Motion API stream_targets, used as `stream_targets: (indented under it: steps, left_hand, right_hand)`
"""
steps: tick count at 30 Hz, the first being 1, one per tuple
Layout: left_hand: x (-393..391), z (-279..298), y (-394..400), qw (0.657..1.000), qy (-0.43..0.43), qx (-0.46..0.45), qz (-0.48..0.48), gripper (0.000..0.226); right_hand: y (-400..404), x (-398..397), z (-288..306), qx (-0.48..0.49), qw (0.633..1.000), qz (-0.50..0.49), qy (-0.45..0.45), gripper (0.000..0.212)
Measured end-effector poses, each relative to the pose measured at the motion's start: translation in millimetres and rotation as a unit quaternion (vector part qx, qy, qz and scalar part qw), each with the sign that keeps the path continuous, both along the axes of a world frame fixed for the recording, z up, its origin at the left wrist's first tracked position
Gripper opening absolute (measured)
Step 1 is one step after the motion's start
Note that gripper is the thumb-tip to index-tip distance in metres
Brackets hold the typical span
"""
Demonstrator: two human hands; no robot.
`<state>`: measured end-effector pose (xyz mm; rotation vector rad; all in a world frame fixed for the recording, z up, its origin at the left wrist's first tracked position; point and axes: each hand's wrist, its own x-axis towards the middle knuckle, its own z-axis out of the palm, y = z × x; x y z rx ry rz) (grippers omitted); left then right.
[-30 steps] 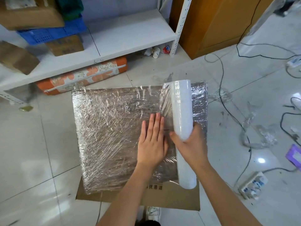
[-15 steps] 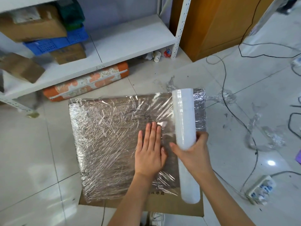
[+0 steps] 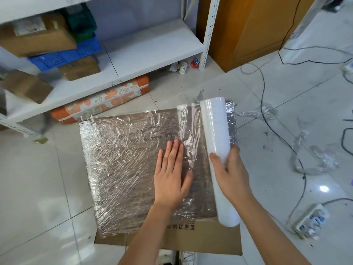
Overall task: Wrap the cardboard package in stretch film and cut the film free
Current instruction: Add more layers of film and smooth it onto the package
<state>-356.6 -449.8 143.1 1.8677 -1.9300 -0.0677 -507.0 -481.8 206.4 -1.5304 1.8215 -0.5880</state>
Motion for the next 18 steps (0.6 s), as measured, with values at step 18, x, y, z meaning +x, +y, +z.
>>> stream_targets:
  steps: [18]
  left_hand:
    - [19,16,-61,0.989,-0.149,-0.023,-0.005,0.066]
  right_hand:
    - [6,-4,5,0.056,0.992,-0.040,-0.106,0.052]
